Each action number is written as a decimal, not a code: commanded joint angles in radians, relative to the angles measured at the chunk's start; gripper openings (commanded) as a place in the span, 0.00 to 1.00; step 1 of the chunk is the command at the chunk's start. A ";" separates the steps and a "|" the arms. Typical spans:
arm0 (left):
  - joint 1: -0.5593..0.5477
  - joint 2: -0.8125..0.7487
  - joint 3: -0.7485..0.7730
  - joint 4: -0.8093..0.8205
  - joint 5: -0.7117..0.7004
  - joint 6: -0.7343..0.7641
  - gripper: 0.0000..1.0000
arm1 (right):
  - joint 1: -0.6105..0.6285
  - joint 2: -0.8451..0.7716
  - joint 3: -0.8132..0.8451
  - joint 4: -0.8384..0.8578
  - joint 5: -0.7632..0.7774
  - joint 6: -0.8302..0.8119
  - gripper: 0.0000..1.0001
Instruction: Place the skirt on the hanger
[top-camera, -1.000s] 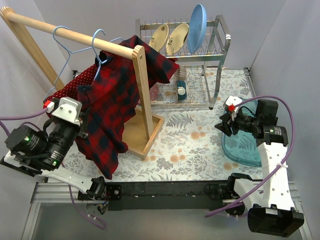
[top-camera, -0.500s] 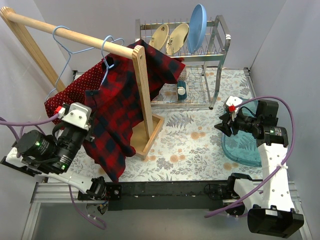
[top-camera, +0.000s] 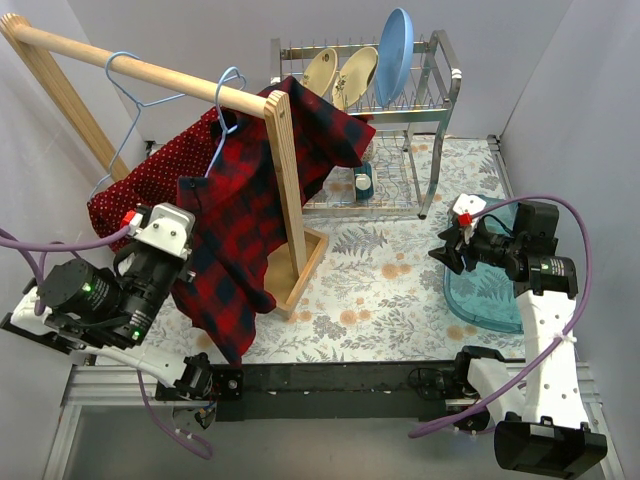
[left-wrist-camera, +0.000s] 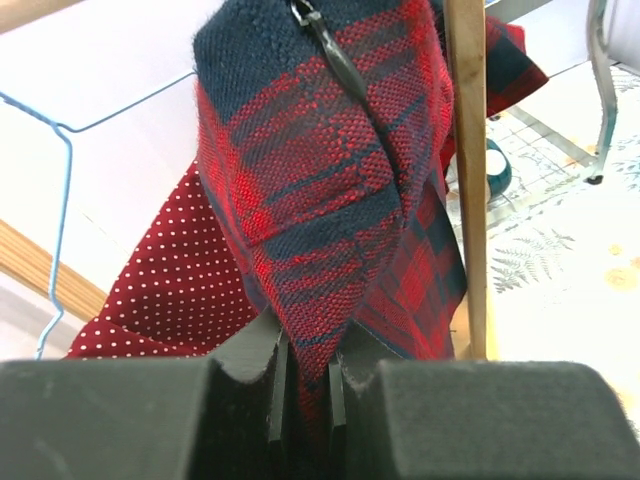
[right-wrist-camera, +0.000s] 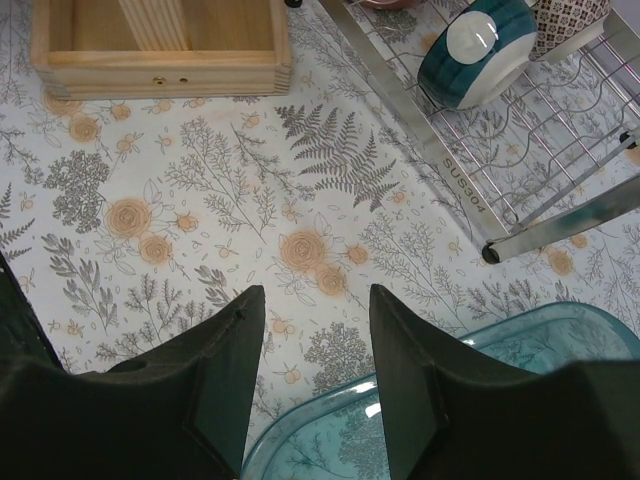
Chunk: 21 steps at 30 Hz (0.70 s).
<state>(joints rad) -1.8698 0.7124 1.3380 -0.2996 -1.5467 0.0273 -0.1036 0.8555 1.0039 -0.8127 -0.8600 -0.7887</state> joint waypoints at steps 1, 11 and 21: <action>0.026 0.031 0.047 -0.038 -0.067 -0.021 0.00 | -0.004 -0.012 0.001 -0.003 -0.025 -0.003 0.54; 0.086 0.146 0.078 -0.039 -0.066 -0.017 0.00 | -0.005 -0.022 -0.011 -0.008 -0.033 -0.017 0.54; 0.219 0.182 0.050 0.062 -0.062 0.037 0.00 | -0.007 -0.036 -0.033 -0.014 -0.036 -0.035 0.54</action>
<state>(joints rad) -1.6657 0.9413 1.3746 -0.3439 -1.5330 0.0315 -0.1047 0.8364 0.9833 -0.8200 -0.8677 -0.8082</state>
